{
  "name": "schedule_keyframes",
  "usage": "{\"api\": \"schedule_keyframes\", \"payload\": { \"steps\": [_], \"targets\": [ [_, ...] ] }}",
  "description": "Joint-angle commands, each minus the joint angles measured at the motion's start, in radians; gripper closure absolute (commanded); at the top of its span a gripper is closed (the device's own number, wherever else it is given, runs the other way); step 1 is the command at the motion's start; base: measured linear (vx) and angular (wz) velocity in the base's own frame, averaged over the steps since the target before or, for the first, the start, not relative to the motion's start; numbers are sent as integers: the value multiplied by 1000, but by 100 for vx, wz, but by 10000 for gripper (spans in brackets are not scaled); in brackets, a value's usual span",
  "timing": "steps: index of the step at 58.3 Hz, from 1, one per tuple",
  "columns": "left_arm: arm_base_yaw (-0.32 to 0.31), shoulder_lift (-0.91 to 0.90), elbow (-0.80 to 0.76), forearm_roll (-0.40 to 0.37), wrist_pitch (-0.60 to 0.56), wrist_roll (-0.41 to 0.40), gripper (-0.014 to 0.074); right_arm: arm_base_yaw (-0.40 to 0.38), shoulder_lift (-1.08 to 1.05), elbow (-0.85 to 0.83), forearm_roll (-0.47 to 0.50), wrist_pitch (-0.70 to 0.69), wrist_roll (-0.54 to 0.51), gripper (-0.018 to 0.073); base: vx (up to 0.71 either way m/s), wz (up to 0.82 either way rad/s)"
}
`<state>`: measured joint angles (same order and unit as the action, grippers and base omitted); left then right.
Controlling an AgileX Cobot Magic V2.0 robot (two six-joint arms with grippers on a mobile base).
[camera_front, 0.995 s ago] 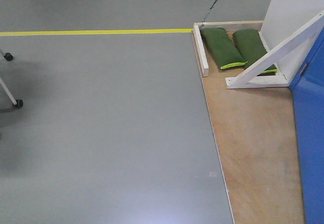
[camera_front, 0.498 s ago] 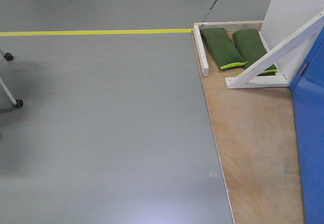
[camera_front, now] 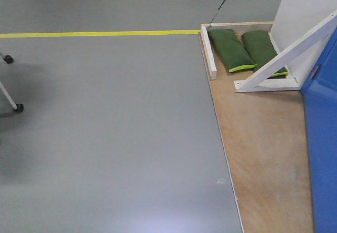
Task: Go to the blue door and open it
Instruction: 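Push the blue door panel away with the right gripper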
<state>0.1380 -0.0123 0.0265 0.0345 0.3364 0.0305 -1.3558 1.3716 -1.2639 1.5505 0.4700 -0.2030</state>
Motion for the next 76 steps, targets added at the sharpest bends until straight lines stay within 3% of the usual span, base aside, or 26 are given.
{"api": "schedule_keyframes", "payload": {
  "steps": [1,22,34,44,56,76],
  "targets": [
    [-6,-14,4,-5,-86,-2,526,26,-34,-40,26,322,-17,557,0,0],
    [-6,-14,4,-5,-86,-2,526,26,-34,-40,49,815,-17,557,0,-1],
    [-6,-14,4,-5,-86,-2,526,30,-69,-40,127,813,-17,557,0,-1],
    [-6,-14,4,-5,-87,-2,526,124,-95,-41,197,764,-17,557,0,0],
    [-6,-14,4,-5,-87,-2,526,328,-115,-41,197,610,-17,557,0,0],
    [-6,-14,4,-5,-87,-2,526,643,-115,-41,2,180,-17,557,0,0]
  ]
}}
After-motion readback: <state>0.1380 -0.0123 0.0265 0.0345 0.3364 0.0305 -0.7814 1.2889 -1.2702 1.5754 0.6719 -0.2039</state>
